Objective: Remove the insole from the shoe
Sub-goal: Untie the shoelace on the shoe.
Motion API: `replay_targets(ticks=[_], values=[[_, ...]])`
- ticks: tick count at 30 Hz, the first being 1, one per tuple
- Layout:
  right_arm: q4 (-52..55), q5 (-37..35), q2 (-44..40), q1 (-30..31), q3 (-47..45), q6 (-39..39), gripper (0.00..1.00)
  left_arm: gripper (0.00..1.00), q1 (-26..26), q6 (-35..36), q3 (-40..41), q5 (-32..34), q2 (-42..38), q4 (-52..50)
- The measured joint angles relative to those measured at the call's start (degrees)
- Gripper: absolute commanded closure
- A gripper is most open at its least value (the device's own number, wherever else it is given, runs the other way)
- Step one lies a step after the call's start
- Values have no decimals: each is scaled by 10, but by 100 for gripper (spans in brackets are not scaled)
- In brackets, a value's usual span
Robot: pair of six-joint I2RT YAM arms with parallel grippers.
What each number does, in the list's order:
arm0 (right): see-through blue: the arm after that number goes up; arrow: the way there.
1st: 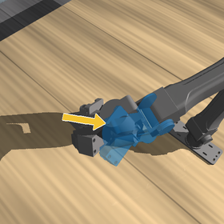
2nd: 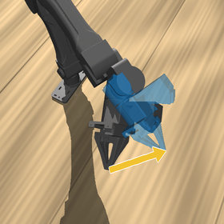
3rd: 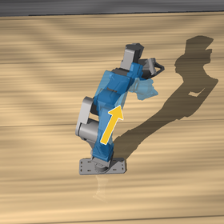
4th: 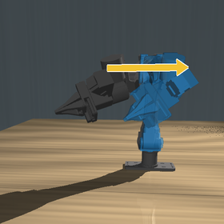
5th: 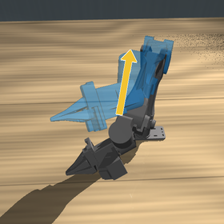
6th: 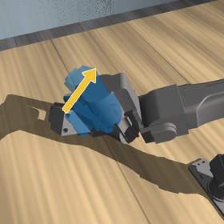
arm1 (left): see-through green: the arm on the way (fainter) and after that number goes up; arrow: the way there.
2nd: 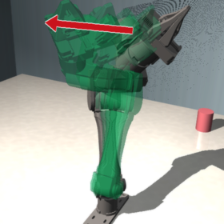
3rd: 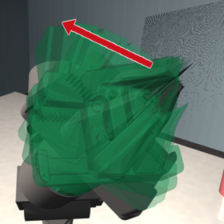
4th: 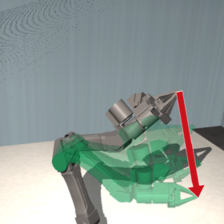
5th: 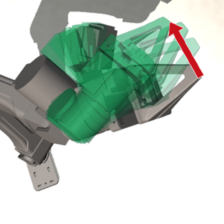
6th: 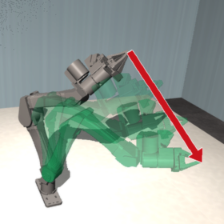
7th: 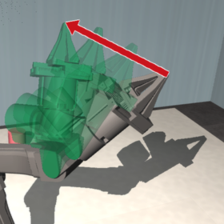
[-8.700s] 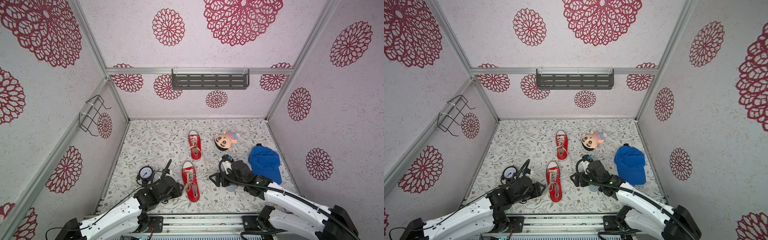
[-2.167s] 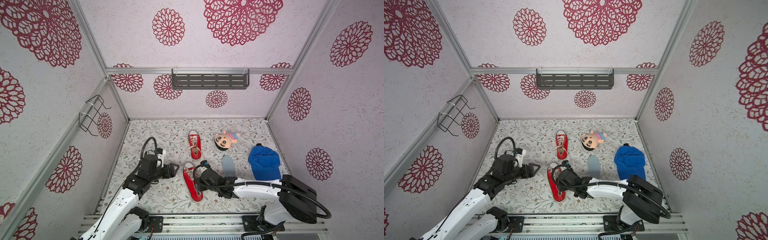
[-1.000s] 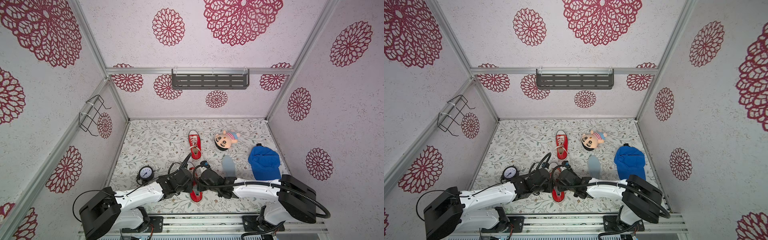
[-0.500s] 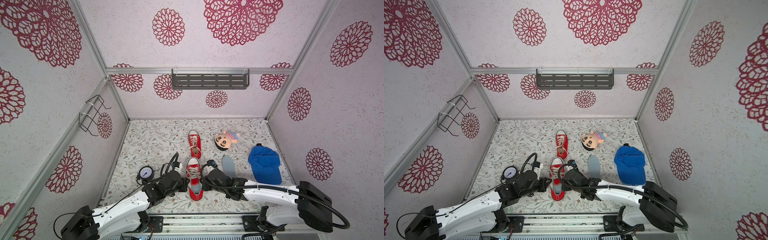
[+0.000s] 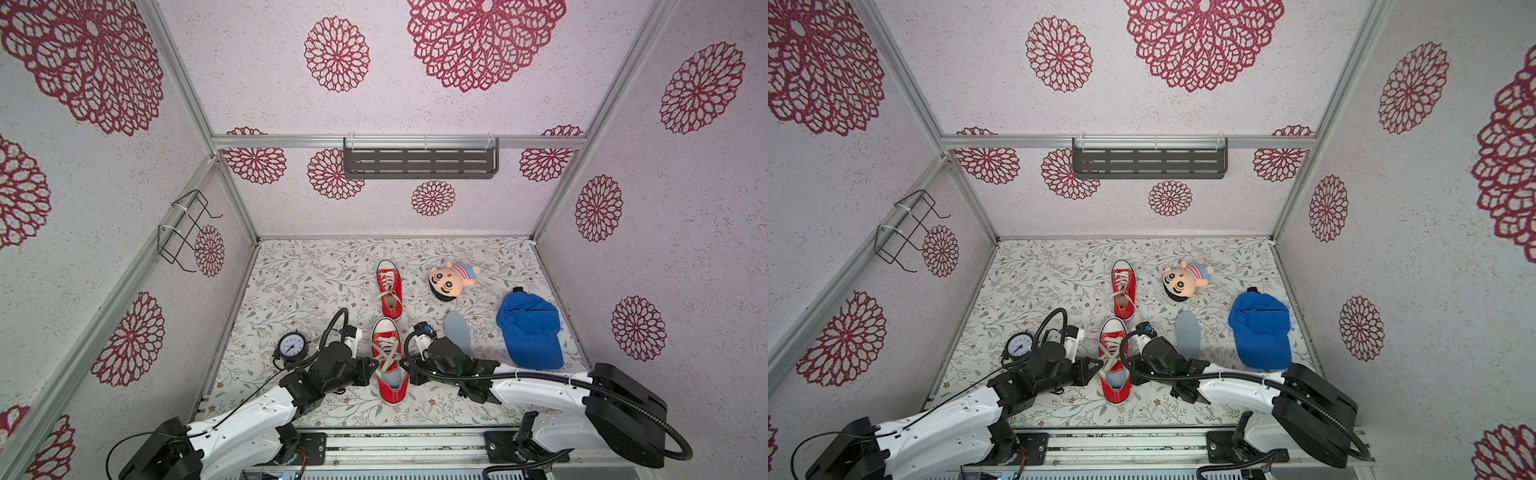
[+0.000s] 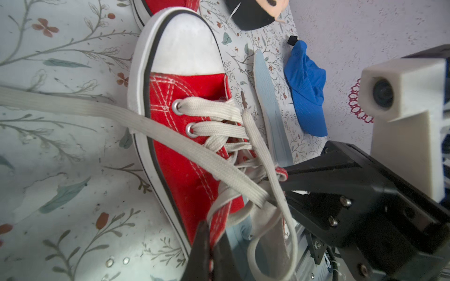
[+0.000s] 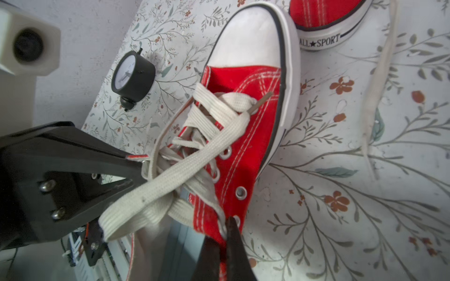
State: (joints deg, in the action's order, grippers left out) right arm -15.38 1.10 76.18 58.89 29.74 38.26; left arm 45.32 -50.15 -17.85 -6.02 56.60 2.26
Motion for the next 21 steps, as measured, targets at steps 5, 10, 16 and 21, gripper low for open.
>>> replay_targets(ticks=[5,10,16,21], values=[[29,-28,6,-1,2,-59,46,100,4,4,-10,12,53,13],[46,-67,14,24,10,-109,29,100,19,-1,-29,20,83,35],[51,-132,37,66,30,-147,26,100,28,-7,-39,38,94,39],[41,-149,41,68,35,-163,25,100,29,-7,-39,42,94,38]])
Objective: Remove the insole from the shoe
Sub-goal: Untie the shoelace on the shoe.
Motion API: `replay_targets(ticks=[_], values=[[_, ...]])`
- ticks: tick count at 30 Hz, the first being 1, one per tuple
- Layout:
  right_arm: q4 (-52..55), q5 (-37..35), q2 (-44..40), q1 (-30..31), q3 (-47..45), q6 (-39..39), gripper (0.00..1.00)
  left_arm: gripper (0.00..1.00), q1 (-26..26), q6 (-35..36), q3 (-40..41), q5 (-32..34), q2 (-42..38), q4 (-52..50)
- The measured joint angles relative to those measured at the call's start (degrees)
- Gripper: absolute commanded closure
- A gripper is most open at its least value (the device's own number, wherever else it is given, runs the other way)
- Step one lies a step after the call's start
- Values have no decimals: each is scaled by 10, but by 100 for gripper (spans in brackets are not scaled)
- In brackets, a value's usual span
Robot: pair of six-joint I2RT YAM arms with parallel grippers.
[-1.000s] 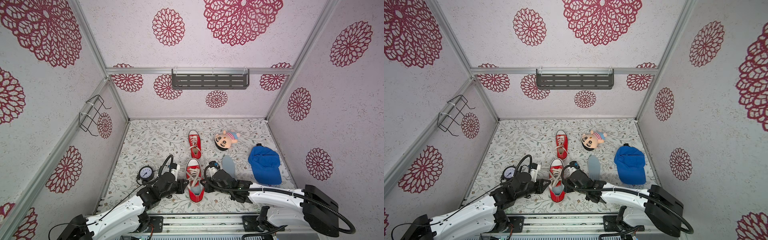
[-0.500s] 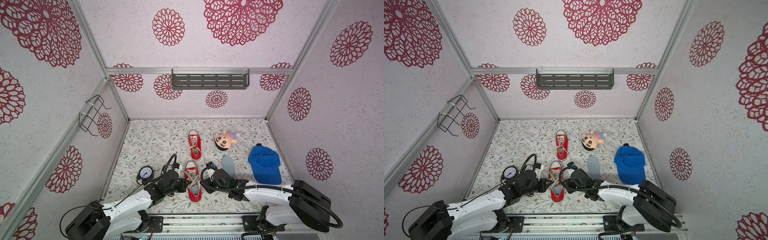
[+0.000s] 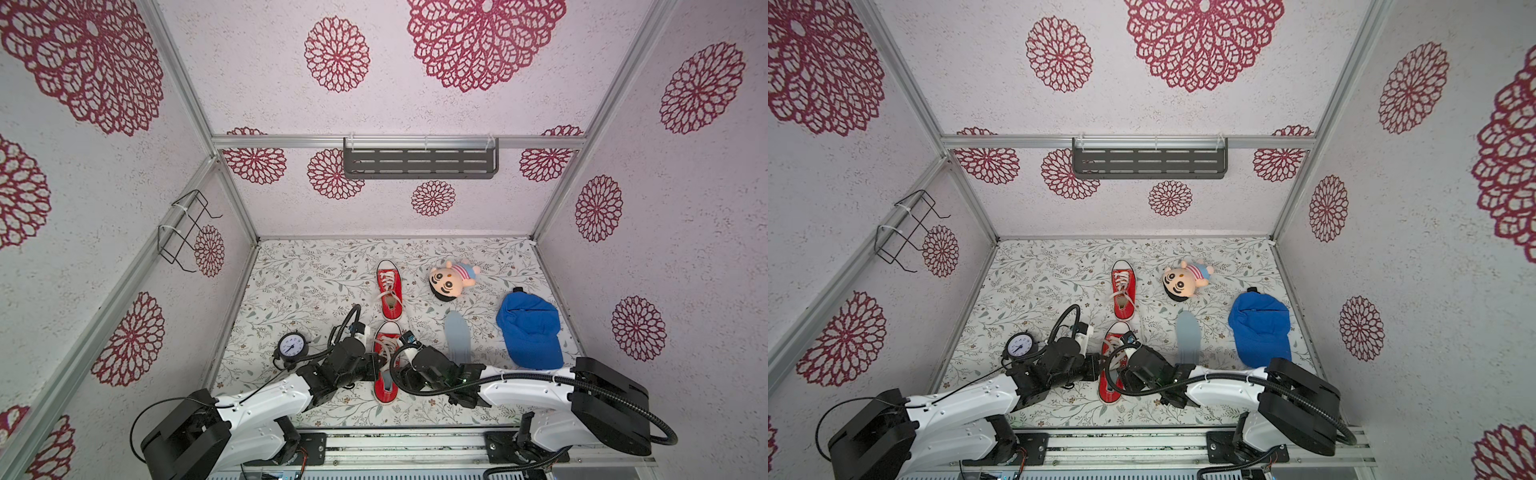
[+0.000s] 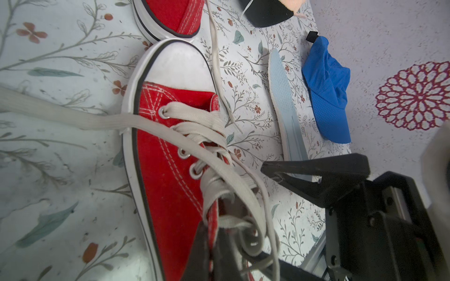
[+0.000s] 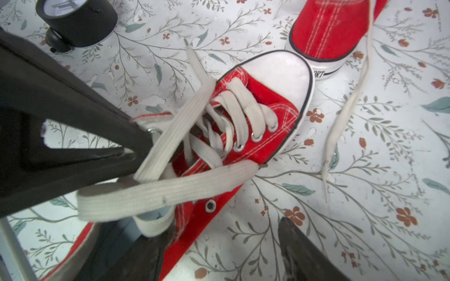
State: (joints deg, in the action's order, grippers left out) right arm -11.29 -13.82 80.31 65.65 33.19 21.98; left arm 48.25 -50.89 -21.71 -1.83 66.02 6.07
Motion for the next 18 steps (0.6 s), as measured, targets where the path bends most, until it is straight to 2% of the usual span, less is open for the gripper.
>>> replay_targets(ticks=[5,10,18], values=[[-25,7,6,0,2,-15,20,100,0,-1,0,0,0,0],[-45,1,9,0,7,-21,22,100,2,-2,0,0,-3,-1],[-56,-72,50,-6,41,-29,38,100,3,-2,1,0,-16,-9]])
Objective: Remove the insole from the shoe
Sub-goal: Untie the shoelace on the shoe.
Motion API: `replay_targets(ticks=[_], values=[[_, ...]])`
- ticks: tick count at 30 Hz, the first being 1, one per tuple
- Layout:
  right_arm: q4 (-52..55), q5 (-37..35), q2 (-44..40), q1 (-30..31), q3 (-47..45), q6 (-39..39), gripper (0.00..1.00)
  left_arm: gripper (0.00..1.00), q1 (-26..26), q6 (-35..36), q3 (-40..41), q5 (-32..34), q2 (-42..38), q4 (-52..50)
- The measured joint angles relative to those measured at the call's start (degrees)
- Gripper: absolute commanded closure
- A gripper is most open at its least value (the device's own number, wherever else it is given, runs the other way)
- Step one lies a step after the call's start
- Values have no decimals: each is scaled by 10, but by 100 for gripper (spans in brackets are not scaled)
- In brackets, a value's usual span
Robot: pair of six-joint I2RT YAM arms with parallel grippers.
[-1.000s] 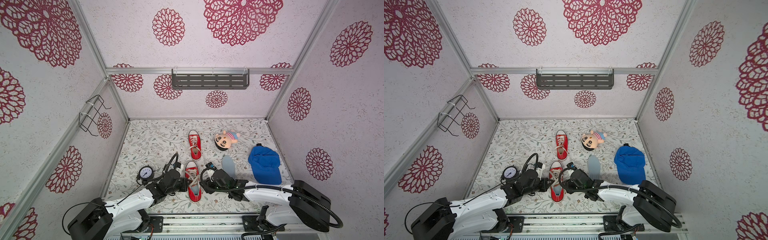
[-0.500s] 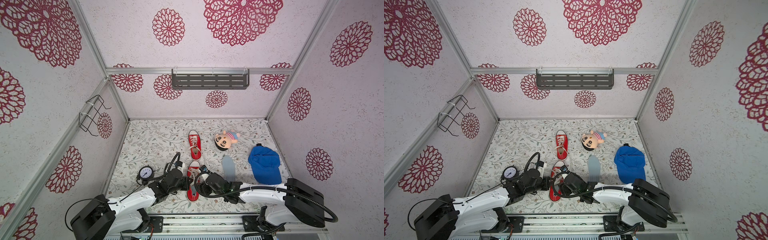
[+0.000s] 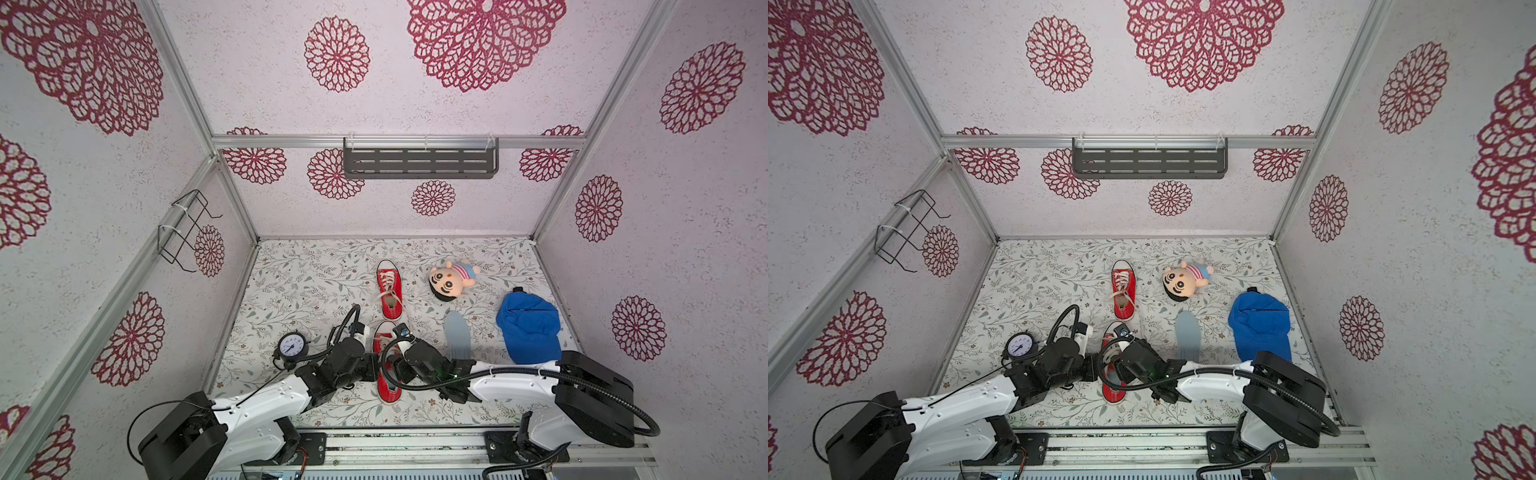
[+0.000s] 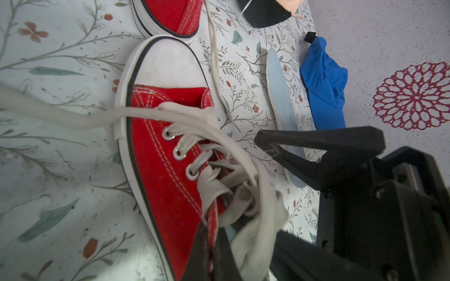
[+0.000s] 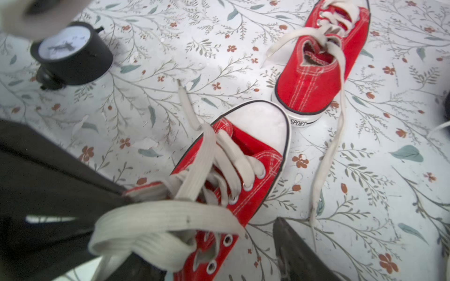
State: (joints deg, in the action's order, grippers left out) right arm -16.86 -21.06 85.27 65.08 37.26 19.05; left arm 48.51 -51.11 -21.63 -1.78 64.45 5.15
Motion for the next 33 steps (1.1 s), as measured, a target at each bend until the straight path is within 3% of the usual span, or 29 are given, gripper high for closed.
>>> replay_targets(ticks=[9,14,20,27,33], values=[[21,-80,-27,-46,8,14,51,100,0,-7,5,16,-38,-14],[97,-104,-45,-61,26,51,53,100,0,-10,9,24,-68,-10],[193,-83,-108,-90,26,129,52,100,11,-10,15,21,-79,15],[241,-6,-175,-137,5,175,39,100,15,-11,15,11,-79,33],[266,32,-180,-163,-1,178,24,100,17,-13,15,9,-63,41]])
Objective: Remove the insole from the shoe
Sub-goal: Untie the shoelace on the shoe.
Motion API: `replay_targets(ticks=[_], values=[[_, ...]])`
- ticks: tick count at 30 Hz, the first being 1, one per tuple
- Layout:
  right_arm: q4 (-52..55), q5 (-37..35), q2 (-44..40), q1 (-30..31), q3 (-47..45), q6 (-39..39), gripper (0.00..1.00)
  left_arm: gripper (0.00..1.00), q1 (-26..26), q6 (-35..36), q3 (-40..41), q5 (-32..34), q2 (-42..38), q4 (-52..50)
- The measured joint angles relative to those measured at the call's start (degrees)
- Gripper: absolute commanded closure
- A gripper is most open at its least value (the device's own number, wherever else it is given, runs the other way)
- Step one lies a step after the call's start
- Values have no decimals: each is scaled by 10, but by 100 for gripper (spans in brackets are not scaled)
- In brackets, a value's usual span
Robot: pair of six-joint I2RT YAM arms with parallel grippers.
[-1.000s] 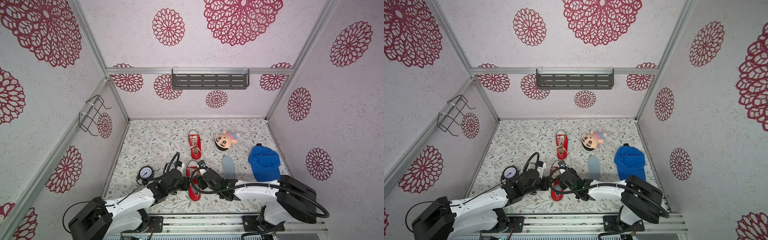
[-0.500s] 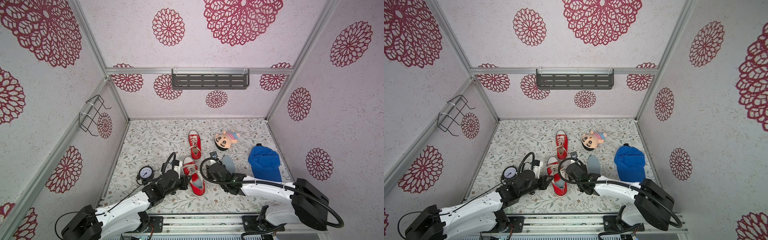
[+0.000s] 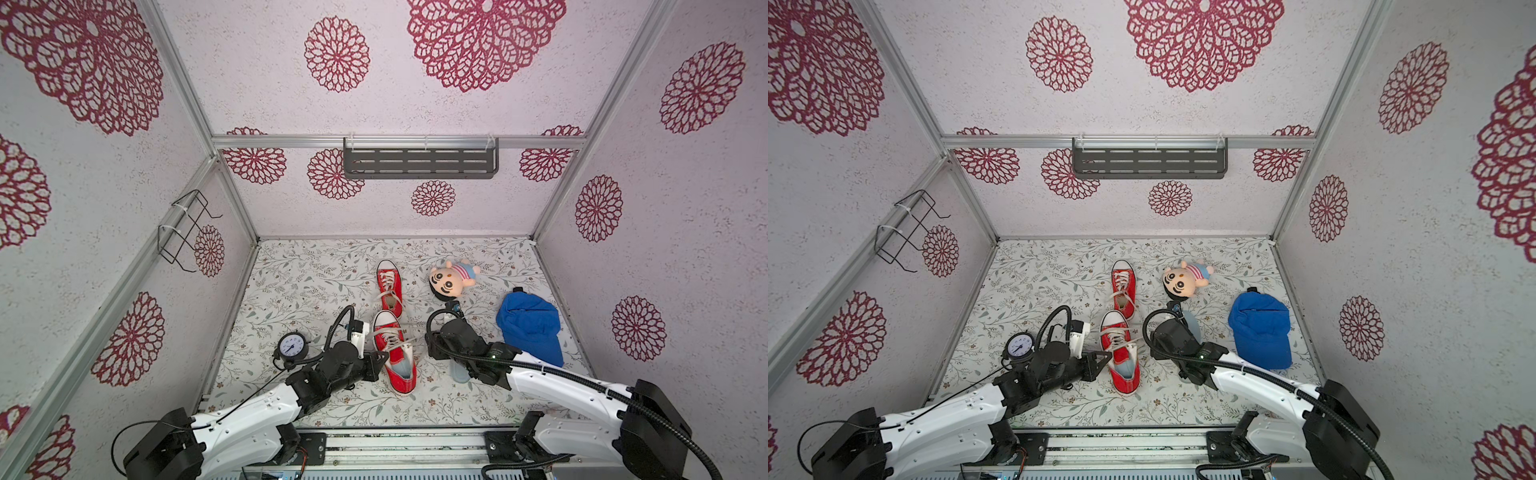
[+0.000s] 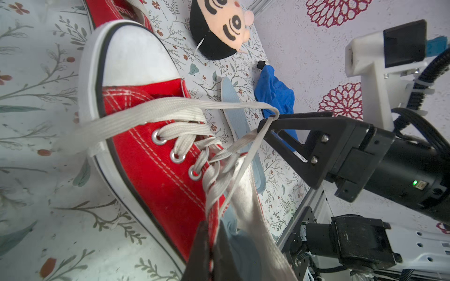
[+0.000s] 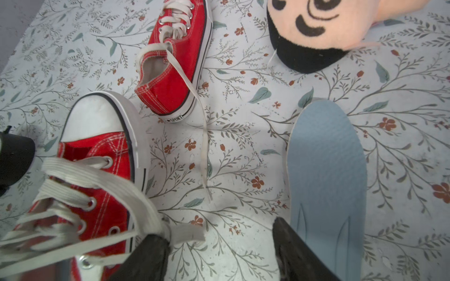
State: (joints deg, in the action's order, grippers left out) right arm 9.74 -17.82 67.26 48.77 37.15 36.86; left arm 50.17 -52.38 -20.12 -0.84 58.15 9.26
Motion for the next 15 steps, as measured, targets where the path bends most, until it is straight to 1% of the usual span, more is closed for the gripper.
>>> replay_targets(ticks=[1,5,6,12,13,14,15], values=[[-9,14,-3,-6,-6,-10,22,100,0,0,0,-1,6,2],[-64,120,-31,-50,-61,-62,16,100,0,0,1,-5,40,7],[-73,142,-36,-58,-70,-72,16,100,0,-1,2,-6,51,7],[-65,205,-38,-85,-60,-109,12,100,-3,-9,7,-6,94,13],[-66,212,-39,-85,-57,-113,13,100,-3,-9,7,-6,97,15],[-68,220,-41,-85,-54,-115,13,96,-3,-10,7,-7,99,18],[-70,227,-45,-85,-54,-115,17,95,-3,-10,7,-9,101,20]])
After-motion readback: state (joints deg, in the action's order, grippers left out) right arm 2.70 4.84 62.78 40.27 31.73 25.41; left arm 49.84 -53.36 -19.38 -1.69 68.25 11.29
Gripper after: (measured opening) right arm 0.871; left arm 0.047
